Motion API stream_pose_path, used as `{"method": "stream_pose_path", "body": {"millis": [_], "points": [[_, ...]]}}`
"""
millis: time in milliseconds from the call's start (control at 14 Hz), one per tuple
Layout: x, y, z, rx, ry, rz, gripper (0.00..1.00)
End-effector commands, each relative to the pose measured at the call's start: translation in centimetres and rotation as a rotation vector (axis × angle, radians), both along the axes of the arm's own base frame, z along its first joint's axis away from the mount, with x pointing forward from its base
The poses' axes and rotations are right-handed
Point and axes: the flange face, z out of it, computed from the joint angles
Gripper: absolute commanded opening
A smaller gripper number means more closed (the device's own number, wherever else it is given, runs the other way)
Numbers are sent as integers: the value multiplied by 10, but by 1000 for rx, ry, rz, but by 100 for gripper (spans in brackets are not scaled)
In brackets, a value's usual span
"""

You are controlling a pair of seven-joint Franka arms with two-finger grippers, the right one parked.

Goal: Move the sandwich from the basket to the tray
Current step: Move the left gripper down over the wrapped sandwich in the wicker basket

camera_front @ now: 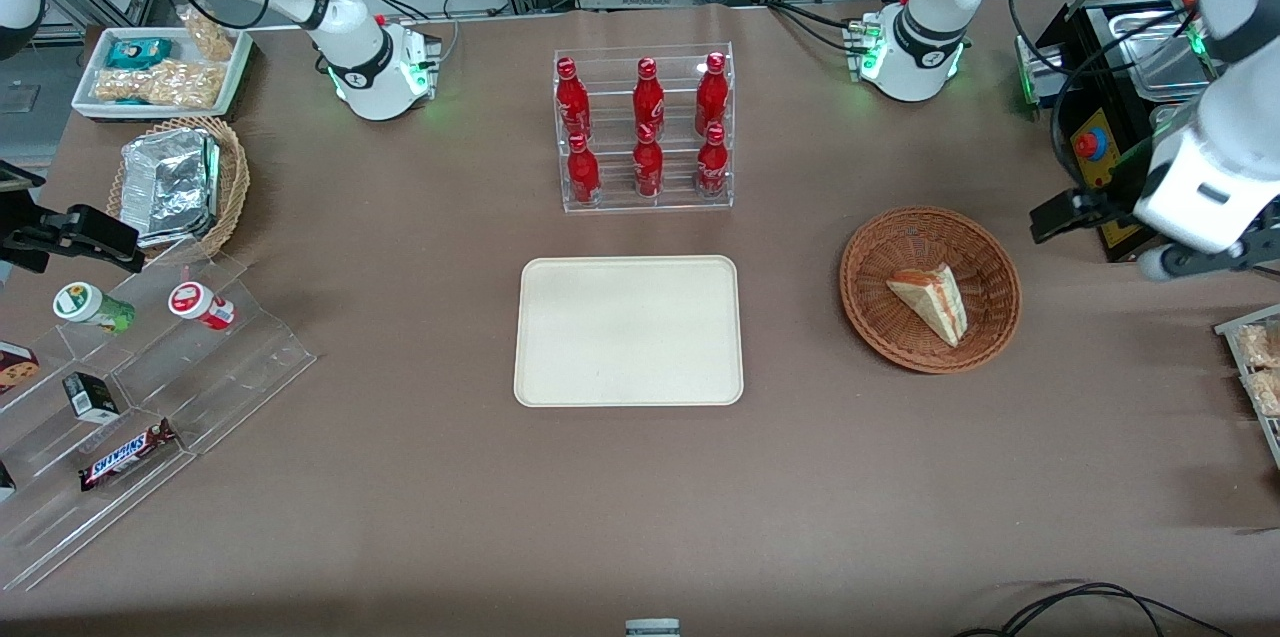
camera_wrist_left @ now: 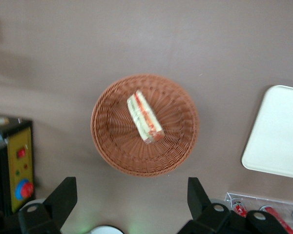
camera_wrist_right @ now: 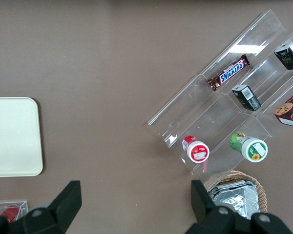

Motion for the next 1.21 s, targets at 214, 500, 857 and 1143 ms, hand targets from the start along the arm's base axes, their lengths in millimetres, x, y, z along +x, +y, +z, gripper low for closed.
{"method": "stream_pose_path", "body": {"millis": [214, 500, 857, 1143], "points": [[0, -4, -117, 54, -61, 419, 100], [-13, -11, -176, 36, -104, 513, 100], [-7, -12, -211, 5, -102, 681, 100], [-20, -13, -241, 13, -80, 681, 100]]}}
